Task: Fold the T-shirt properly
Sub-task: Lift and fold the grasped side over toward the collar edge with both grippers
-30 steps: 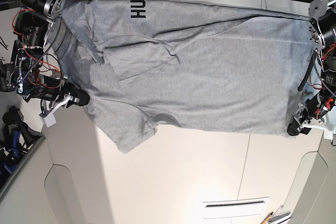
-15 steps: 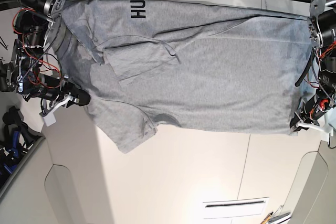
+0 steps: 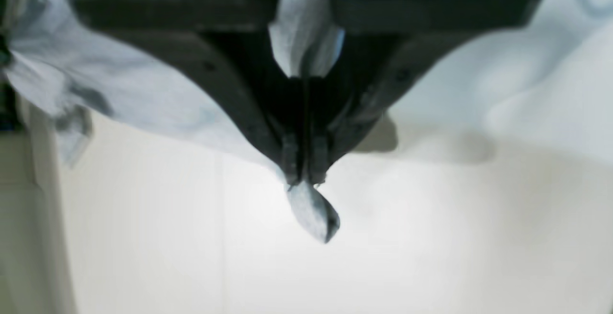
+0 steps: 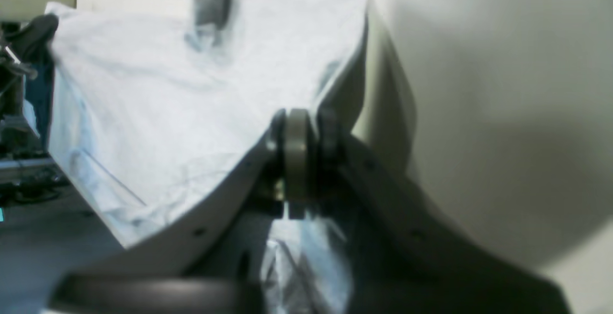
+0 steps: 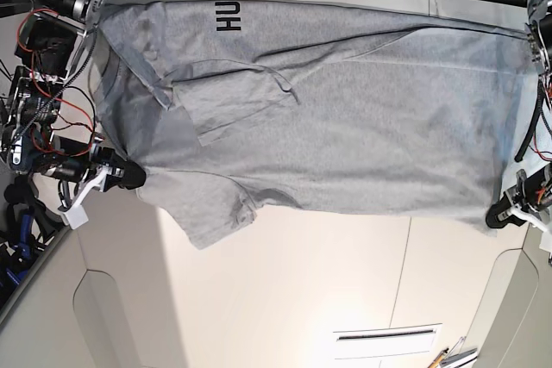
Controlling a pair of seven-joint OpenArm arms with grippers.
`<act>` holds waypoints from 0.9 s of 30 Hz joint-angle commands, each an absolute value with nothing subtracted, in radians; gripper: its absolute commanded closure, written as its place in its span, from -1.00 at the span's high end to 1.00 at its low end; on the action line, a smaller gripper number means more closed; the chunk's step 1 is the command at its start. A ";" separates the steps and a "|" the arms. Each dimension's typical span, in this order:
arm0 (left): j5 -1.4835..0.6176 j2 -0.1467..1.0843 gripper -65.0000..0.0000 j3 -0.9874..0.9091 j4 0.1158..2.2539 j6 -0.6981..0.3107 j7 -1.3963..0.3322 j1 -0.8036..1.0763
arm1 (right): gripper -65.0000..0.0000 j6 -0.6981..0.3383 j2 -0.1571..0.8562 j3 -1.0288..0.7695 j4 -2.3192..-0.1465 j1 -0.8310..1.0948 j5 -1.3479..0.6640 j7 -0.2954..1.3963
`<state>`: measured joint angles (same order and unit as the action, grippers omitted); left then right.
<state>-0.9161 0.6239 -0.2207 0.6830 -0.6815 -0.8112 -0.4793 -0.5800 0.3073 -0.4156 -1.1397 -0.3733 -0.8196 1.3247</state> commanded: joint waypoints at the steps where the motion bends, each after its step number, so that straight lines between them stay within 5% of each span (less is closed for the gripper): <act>1: -0.965 0.660 -1.00 -0.223 0.701 -0.698 -0.818 -0.500 | -1.00 -0.584 0.321 -0.417 -1.181 -0.381 -0.846 1.312; 16: -1.380 0.747 -1.00 -0.228 0.702 -0.698 -1.086 -0.355 | -1.00 -0.584 0.321 -0.438 -1.586 -0.034 -0.816 1.291; 27: -1.484 0.770 -1.00 -0.412 0.830 -0.698 -1.205 -0.187 | -1.00 -0.583 0.321 -0.486 -1.643 0.122 -0.816 1.296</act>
<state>-1.4574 0.7425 -0.4053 0.8162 -0.6861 -1.2137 -0.1711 -0.5808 0.3042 -0.4759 -1.6264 0.1303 -0.8043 1.3048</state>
